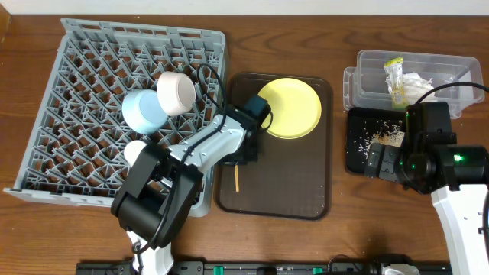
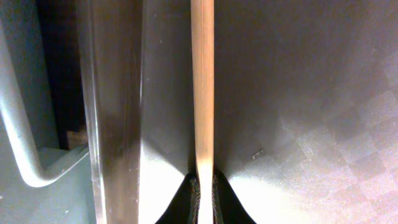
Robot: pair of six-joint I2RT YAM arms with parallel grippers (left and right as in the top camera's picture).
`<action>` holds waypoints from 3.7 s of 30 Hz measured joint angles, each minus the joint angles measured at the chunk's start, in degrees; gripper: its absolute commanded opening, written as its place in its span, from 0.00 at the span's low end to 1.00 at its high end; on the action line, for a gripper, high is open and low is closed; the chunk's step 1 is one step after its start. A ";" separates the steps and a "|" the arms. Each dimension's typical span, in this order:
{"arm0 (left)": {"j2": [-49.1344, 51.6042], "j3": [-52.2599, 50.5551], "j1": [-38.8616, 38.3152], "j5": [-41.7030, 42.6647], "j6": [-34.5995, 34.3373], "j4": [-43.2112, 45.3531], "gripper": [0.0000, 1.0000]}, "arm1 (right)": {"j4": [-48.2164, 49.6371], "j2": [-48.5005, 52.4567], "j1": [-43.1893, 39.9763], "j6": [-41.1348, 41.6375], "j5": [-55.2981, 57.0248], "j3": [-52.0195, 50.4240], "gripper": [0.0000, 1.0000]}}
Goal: Sort waste into correct bins and load items into the dishwasher
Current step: 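Grasp the second wooden chopstick on the tray with the left gripper, then stand the second chopstick in the dish rack and release, then grasp the edge of the yellow plate with the left gripper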
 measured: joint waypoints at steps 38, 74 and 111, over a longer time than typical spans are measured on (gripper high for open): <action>-17.77 4.76 18.91 3.91 25.40 -9.81 0.44 | -0.15 0.00 0.00 -0.02 0.00 0.00 0.99; 5.77 8.81 -8.98 10.38 40.33 9.25 0.37 | -0.13 0.00 0.00 0.00 0.00 0.00 0.99; 6.27 8.55 -15.82 -4.76 30.12 13.92 0.06 | -0.04 0.00 0.00 -0.02 0.00 0.00 0.99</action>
